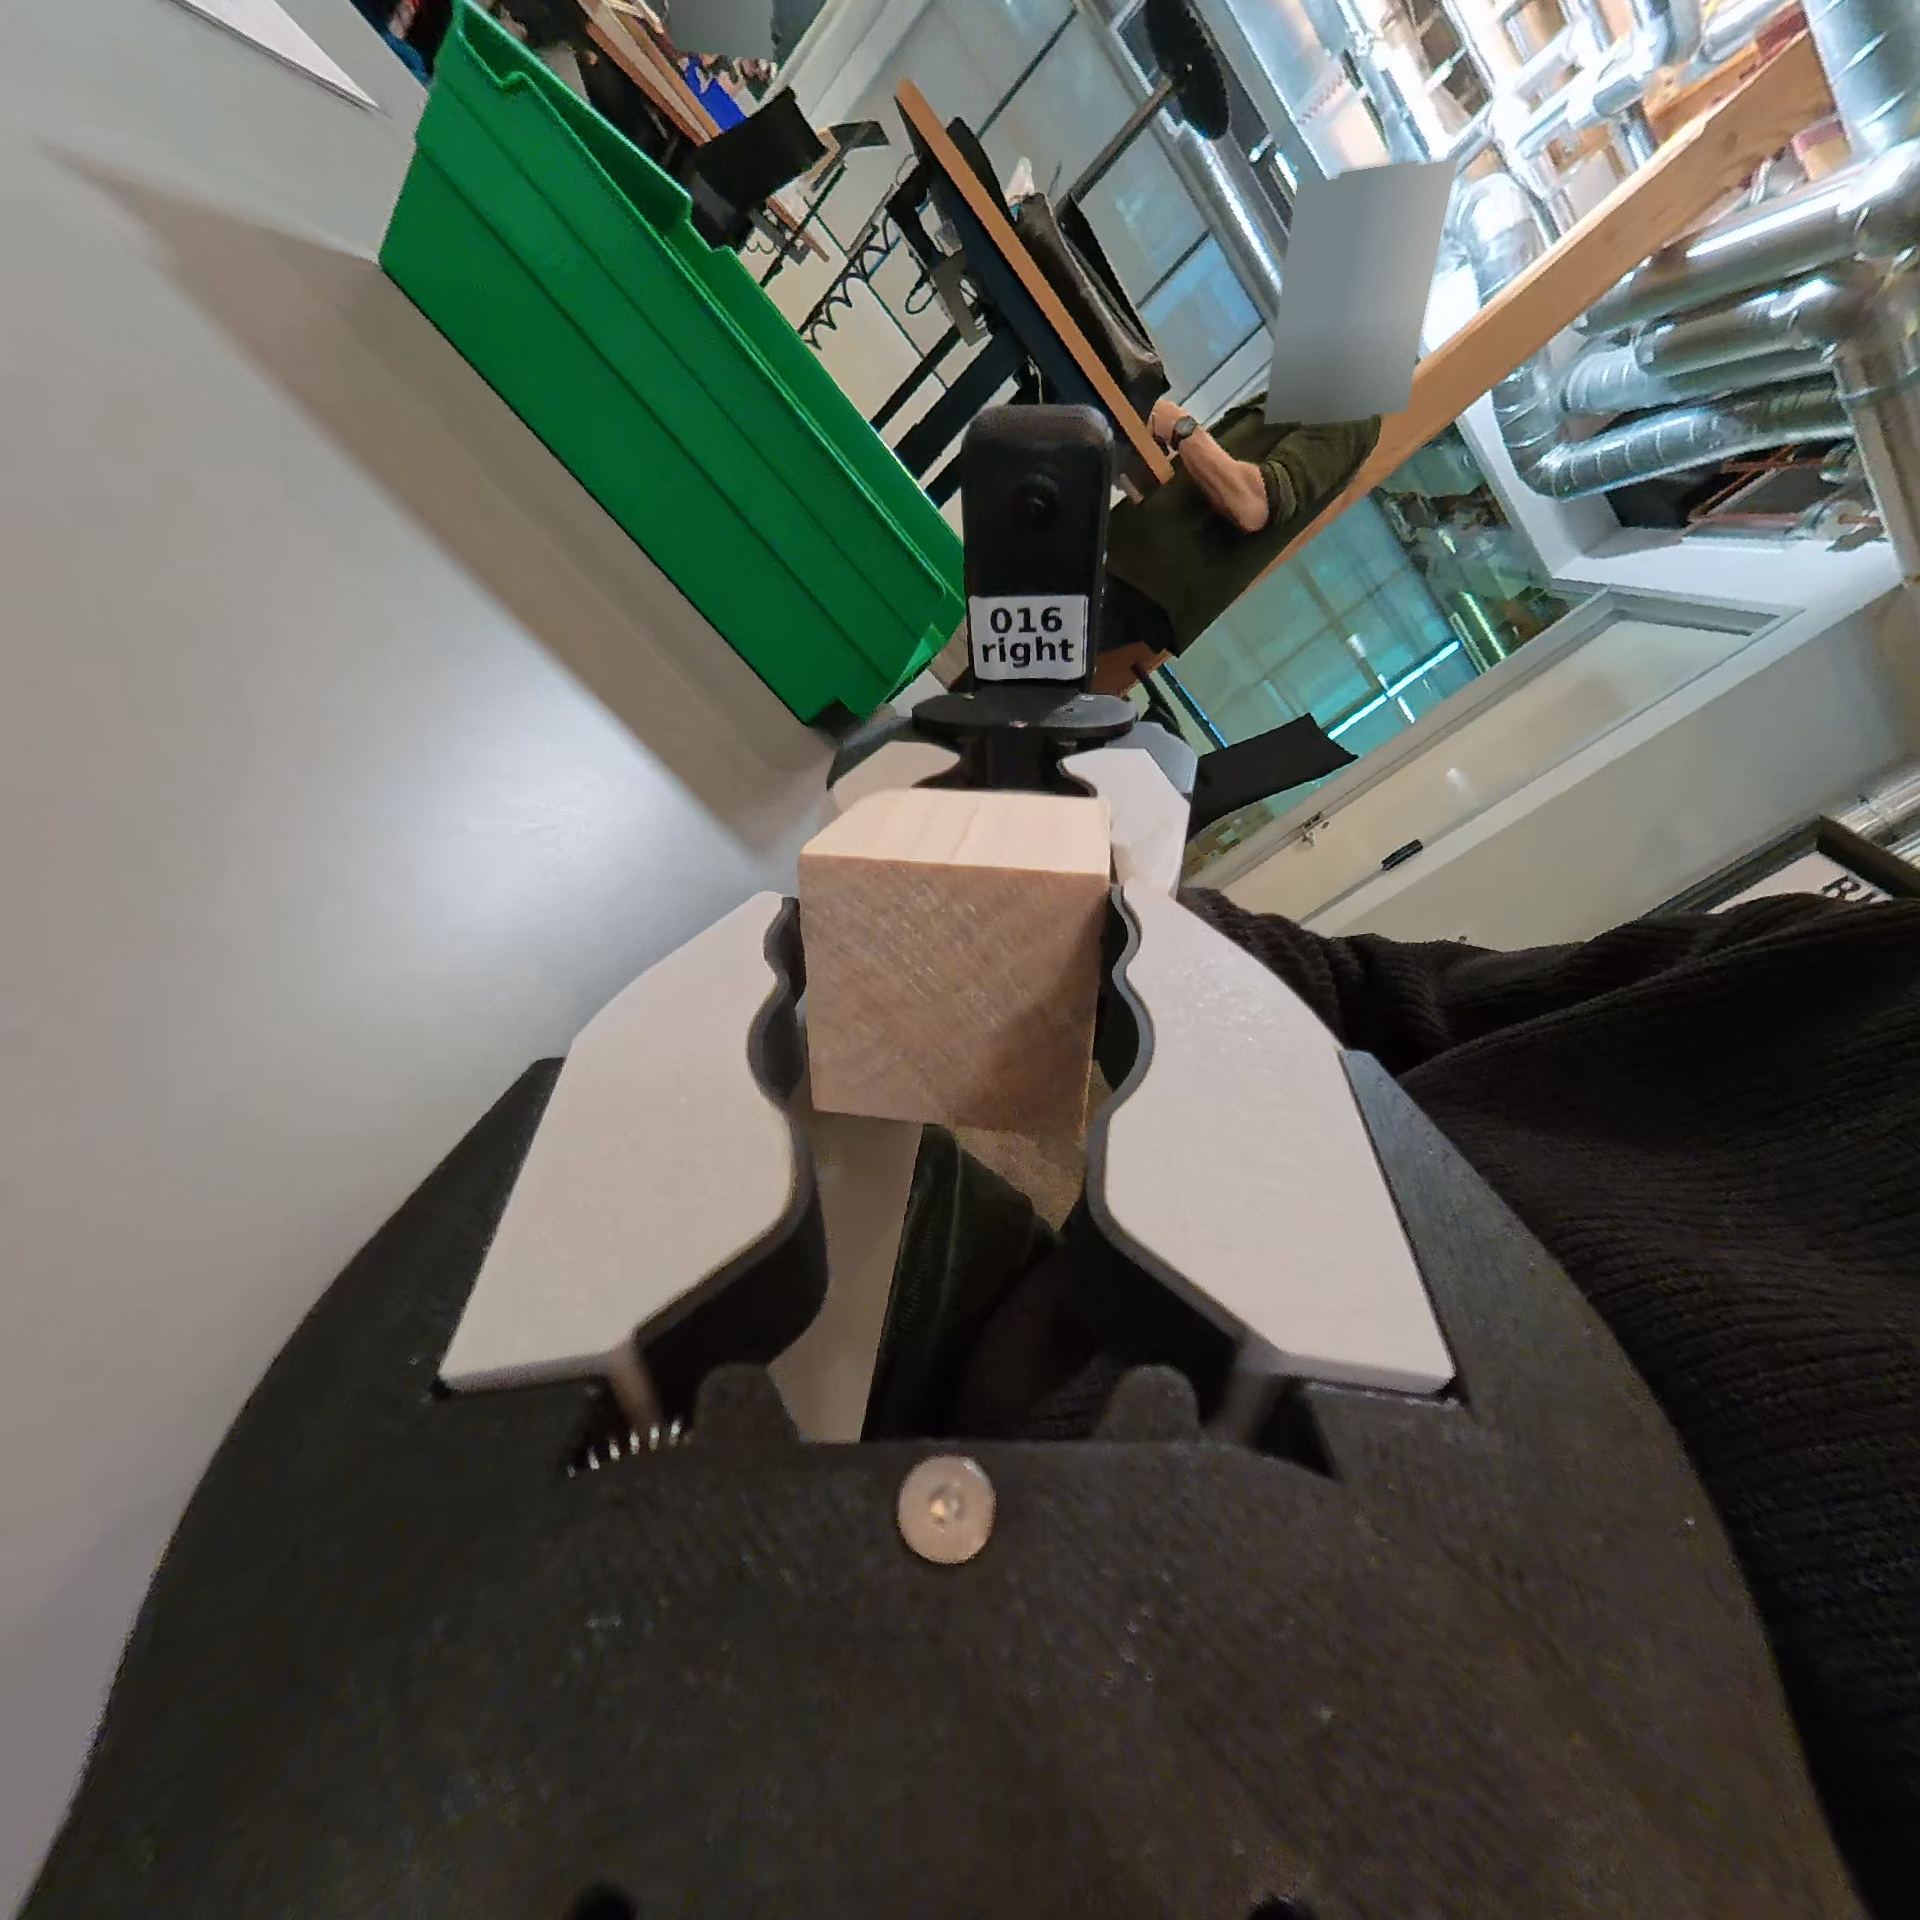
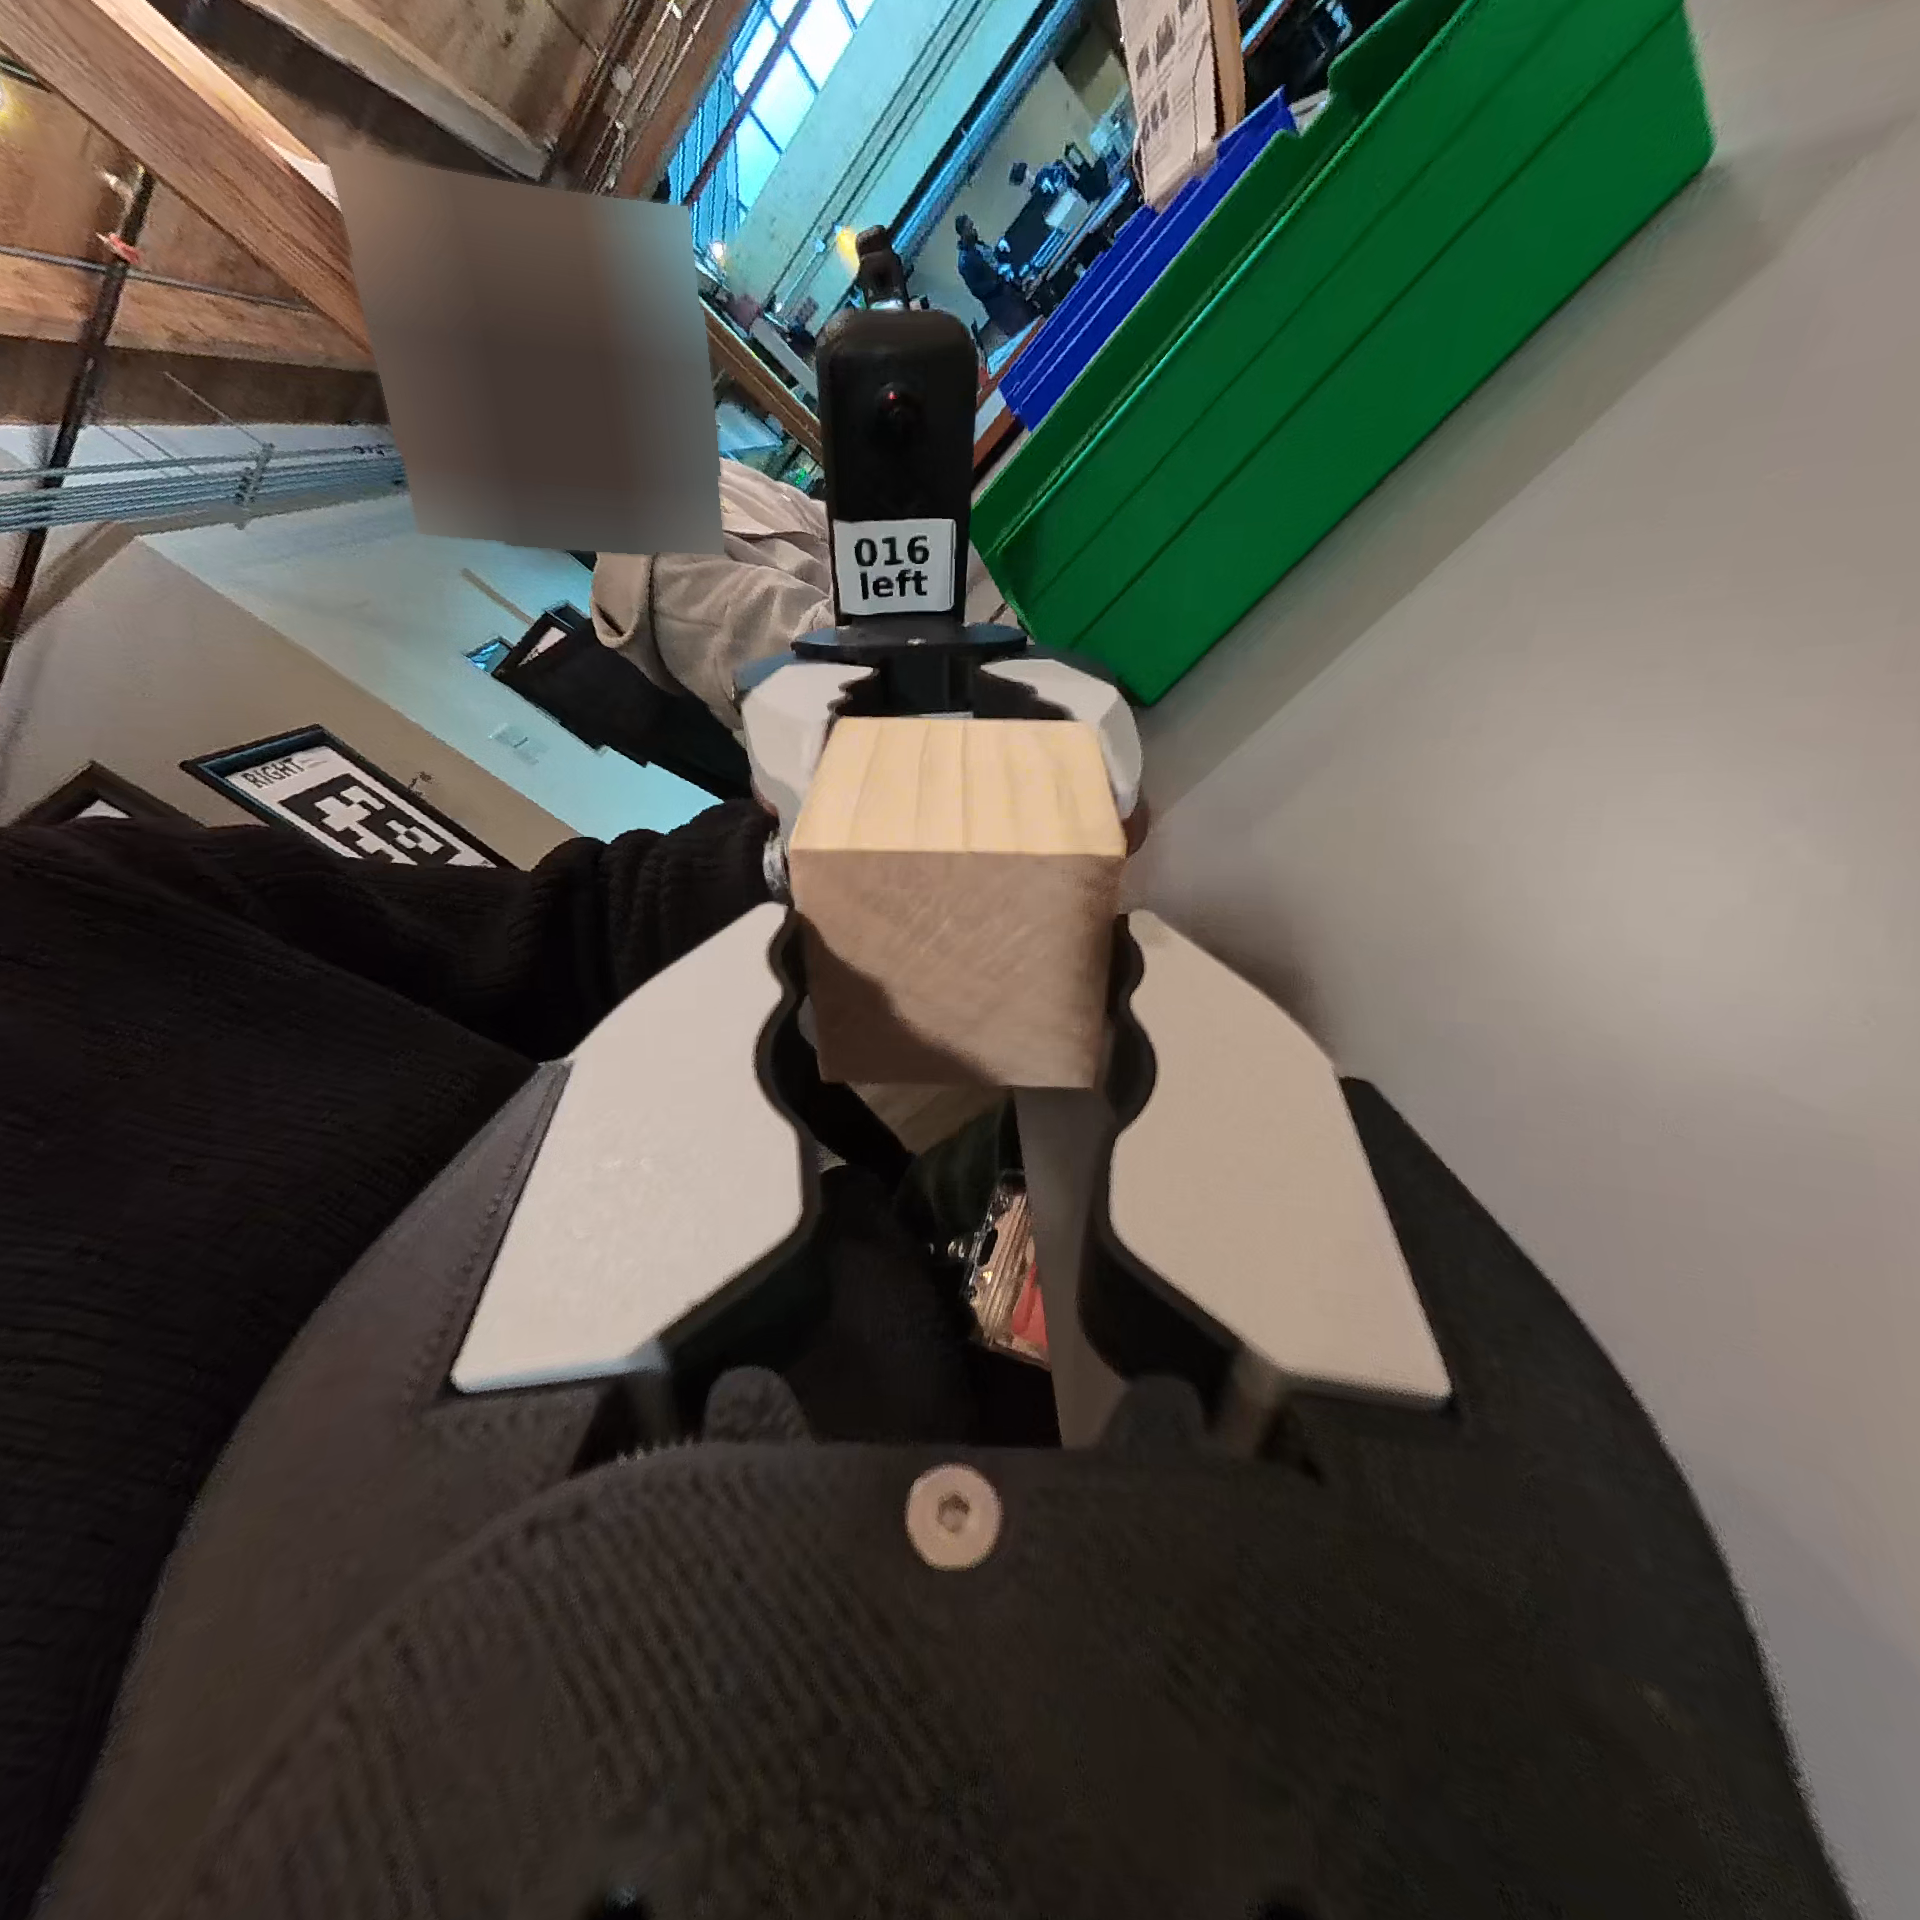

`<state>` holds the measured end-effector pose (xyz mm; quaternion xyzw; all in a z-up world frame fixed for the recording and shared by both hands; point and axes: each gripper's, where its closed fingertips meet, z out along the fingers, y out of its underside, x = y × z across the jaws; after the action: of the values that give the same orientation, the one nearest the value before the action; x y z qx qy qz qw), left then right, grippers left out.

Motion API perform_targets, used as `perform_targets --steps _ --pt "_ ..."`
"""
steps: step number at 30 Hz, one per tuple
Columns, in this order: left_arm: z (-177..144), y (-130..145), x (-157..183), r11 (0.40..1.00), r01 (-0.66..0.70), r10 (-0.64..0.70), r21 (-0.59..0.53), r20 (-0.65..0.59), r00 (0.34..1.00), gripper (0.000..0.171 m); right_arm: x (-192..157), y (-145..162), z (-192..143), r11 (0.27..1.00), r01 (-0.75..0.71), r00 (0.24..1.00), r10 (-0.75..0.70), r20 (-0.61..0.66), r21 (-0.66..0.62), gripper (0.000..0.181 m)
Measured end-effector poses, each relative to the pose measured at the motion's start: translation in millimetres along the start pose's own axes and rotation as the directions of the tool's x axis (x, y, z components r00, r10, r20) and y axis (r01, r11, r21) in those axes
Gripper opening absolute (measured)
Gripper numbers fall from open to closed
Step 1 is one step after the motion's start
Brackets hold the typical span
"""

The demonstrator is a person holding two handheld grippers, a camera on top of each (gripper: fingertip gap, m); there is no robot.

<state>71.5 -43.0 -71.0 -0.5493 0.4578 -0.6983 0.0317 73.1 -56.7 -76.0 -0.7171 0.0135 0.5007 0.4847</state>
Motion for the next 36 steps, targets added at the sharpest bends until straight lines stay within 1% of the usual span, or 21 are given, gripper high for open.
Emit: perform_targets --steps 5,10,14,17,21,26,29,36 --pt "-1 0 -2 0.999 0.048 -0.048 0.004 -0.006 0.999 0.056 1 0 1 1.000 -0.013 1.000 0.013 -0.002 0.004 0.057" --pt "-1 -1 -4 0.999 0.052 -0.052 0.009 0.002 0.999 0.056 0 -1 1 1.000 -0.022 1.000 0.022 0.010 0.007 0.064" --pt "-1 -2 -5 0.998 0.053 -0.054 0.020 0.008 0.999 0.056 2 -1 1 0.999 -0.031 1.000 0.031 0.002 0.009 0.062" --pt "-1 -1 -4 0.998 0.062 -0.062 0.016 -0.003 0.998 0.056 3 -1 0 1.000 -0.024 1.000 0.024 -0.008 0.007 0.057" --pt "1 1 -3 0.998 0.066 -0.066 0.009 -0.011 0.998 0.056 3 -2 -2 1.000 -0.010 1.000 0.010 -0.013 0.008 0.056" --pt "3 3 0 0.998 0.065 -0.065 0.007 -0.029 0.997 0.056 1 -10 -6 0.999 -0.003 1.000 0.003 -0.004 0.041 0.056" --pt "6 8 0 0.998 0.065 -0.066 -0.025 -0.021 0.998 0.067 5 -11 -8 0.999 -0.001 1.000 0.002 -0.028 0.045 0.056" --pt "10 19 -3 0.995 0.048 -0.047 -0.090 0.014 0.999 0.068 1 -16 -11 0.996 -0.037 0.999 0.036 0.011 0.077 0.056"
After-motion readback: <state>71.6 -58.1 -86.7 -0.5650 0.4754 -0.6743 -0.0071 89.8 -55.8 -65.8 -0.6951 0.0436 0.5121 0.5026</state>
